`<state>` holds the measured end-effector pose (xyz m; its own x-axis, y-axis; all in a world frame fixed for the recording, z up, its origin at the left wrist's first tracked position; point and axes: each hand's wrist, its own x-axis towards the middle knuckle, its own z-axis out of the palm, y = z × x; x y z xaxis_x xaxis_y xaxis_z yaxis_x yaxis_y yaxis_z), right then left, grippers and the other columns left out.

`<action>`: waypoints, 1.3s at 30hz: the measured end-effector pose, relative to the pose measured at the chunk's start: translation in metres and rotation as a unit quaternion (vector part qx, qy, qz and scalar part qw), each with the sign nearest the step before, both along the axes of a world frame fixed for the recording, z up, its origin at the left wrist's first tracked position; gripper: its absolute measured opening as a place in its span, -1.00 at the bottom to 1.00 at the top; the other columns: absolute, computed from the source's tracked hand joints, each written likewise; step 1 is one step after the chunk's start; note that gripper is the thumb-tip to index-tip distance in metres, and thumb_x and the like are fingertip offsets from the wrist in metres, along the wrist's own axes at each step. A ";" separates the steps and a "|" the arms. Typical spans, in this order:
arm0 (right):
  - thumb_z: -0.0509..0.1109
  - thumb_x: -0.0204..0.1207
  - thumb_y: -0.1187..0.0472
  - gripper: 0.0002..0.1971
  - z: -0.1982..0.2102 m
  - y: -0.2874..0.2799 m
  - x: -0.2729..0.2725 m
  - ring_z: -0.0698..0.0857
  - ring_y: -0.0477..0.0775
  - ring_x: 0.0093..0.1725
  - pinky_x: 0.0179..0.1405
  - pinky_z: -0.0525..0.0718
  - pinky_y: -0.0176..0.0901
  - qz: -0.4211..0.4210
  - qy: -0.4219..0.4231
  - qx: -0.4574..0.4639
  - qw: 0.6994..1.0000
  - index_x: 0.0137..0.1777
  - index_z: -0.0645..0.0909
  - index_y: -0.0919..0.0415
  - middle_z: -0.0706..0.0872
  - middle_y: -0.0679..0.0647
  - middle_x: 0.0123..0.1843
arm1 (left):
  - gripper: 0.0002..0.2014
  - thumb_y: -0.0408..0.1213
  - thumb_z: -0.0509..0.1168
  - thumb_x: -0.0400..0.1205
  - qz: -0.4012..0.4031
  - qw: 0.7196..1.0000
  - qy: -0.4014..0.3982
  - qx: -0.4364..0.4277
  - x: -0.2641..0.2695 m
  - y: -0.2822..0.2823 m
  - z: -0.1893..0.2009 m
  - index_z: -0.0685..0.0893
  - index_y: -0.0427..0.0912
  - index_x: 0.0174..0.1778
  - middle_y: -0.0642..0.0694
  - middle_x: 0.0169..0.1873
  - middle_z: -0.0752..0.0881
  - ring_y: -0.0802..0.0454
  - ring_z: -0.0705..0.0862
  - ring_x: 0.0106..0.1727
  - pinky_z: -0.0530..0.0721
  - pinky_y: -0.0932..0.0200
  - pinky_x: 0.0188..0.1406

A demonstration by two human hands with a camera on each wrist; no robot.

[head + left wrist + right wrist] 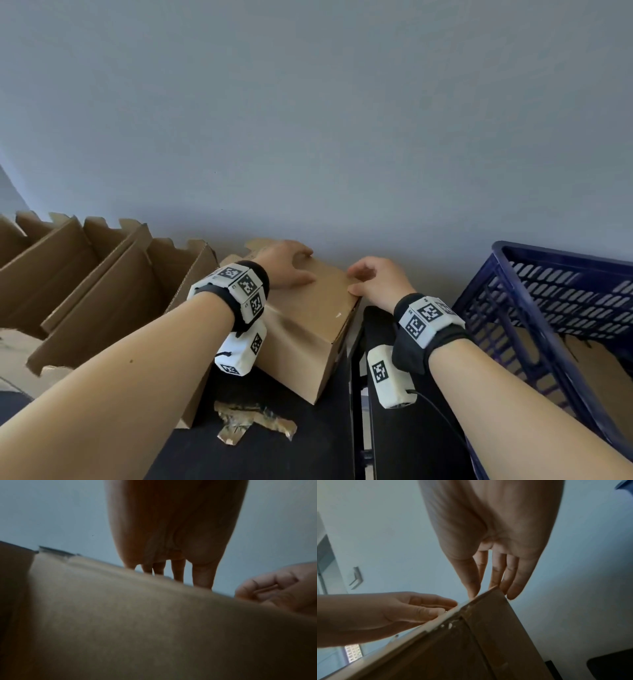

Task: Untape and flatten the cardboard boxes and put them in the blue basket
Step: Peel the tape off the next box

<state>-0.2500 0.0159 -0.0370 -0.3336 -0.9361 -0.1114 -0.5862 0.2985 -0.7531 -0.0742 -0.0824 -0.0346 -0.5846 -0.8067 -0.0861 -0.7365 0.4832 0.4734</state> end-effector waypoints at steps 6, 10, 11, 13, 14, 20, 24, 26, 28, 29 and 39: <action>0.67 0.21 0.21 -0.77 0.014 0.006 0.009 0.59 -0.14 -0.25 -0.26 0.47 -0.27 0.074 0.045 0.072 0.994 -0.36 0.64 -0.03 0.66 -0.06 -0.30 | -0.35 0.17 0.32 0.52 -0.013 0.999 -0.028 -0.007 -0.004 -0.001 -0.014 0.34 0.17 0.54 -0.01 0.61 0.23 -0.03 0.06 0.66 -0.08 -0.17 0.63; 0.65 0.24 0.27 -0.84 0.018 0.017 0.011 0.63 -0.14 -0.16 -0.06 0.50 -0.24 0.093 0.036 0.055 0.994 -0.33 0.77 -0.01 0.74 -0.05 -0.22 | -0.35 0.16 0.33 0.52 -0.014 1.000 -0.012 -0.004 -0.002 -0.003 -0.015 0.34 0.17 0.54 0.00 0.61 0.23 -0.02 0.05 0.66 -0.10 -0.16 0.63; 0.65 0.24 0.28 -0.85 0.018 0.021 0.011 0.62 -0.16 -0.03 0.03 0.45 -0.27 0.086 0.046 0.043 0.994 -0.28 0.79 0.01 0.73 -0.05 -0.08 | -0.35 0.16 0.33 0.52 -0.013 1.000 -0.009 -0.004 -0.001 -0.003 -0.016 0.35 0.17 0.54 0.00 0.61 0.23 -0.02 0.05 0.66 -0.11 -0.16 0.63; 0.65 0.25 0.25 -0.81 0.015 0.027 0.010 0.57 -0.16 0.23 0.19 0.34 -0.31 0.073 0.067 0.020 0.995 -0.25 0.79 -0.08 0.68 -0.05 0.21 | -0.35 0.17 0.33 0.52 -0.013 1.000 -0.006 -0.004 -0.001 -0.003 -0.017 0.35 0.17 0.53 0.00 0.61 0.23 -0.02 0.05 0.66 -0.12 -0.15 0.63; 0.65 0.25 0.24 -0.78 0.014 0.030 0.010 0.54 -0.12 0.33 0.26 0.30 -0.29 0.069 0.071 0.016 0.995 -0.28 0.77 -0.15 0.64 -0.04 0.31 | -0.36 0.17 0.33 0.52 -0.013 1.000 -0.005 -0.003 -0.001 -0.004 -0.017 0.35 0.17 0.53 0.00 0.61 0.23 -0.01 0.05 0.66 -0.12 -0.15 0.63; 0.60 0.31 0.28 -0.82 0.015 0.041 0.014 0.45 -0.08 0.46 0.23 0.18 -0.37 0.076 0.100 0.016 0.992 -0.28 0.77 -0.07 0.55 0.02 0.46 | -0.36 0.17 0.33 0.52 -0.015 1.000 -0.002 -0.002 -0.003 -0.003 -0.019 0.35 0.18 0.53 0.02 0.60 0.24 -0.01 0.05 0.66 -0.13 -0.15 0.62; 0.52 0.41 0.32 -0.84 0.020 0.048 0.024 0.50 0.03 0.41 -0.04 0.27 -0.41 0.105 0.119 0.001 0.987 -0.03 0.82 0.16 0.58 0.13 0.43 | -0.36 0.17 0.33 0.51 -0.011 1.000 0.001 -0.008 -0.002 -0.003 -0.021 0.36 0.18 0.52 0.02 0.59 0.26 -0.01 0.08 0.65 -0.10 -0.13 0.62; 0.48 0.44 0.34 -0.85 0.024 0.050 0.029 0.53 0.13 0.36 0.07 0.32 -0.29 0.120 0.134 0.000 0.984 -0.02 0.82 0.21 0.60 0.21 0.38 | -0.36 0.18 0.33 0.51 -0.010 1.000 0.001 -0.008 -0.001 -0.002 -0.022 0.36 0.18 0.52 0.02 0.59 0.26 -0.01 0.07 0.65 -0.11 -0.14 0.61; 0.44 0.46 0.36 -0.84 0.027 0.052 0.032 0.55 0.15 0.33 0.11 0.34 -0.28 0.126 0.146 0.005 0.981 -0.04 0.82 0.21 0.61 0.24 0.34 | -0.36 0.18 0.33 0.52 -0.009 1.000 -0.001 -0.008 -0.001 -0.001 -0.022 0.35 0.19 0.53 0.02 0.59 0.25 -0.01 0.06 0.65 -0.11 -0.14 0.61; 0.43 0.46 0.38 -0.83 0.028 0.052 0.032 0.55 0.15 0.32 0.11 0.35 -0.28 0.125 0.149 0.007 0.981 -0.05 0.82 0.20 0.62 0.24 0.33 | -0.36 0.18 0.33 0.52 -0.009 1.000 -0.001 -0.009 -0.001 -0.001 -0.022 0.35 0.19 0.53 0.02 0.59 0.25 -0.01 0.06 0.65 -0.12 -0.14 0.61; 0.48 0.37 0.32 -0.90 0.028 0.056 0.035 0.59 0.05 0.29 0.09 0.45 -0.27 0.108 0.171 0.025 0.979 -0.14 0.79 0.23 0.63 0.06 0.34 | -0.35 0.19 0.33 0.52 -0.010 1.000 -0.005 -0.008 -0.002 0.004 -0.023 0.33 0.20 0.53 0.03 0.60 0.23 0.00 0.04 0.66 -0.13 -0.14 0.62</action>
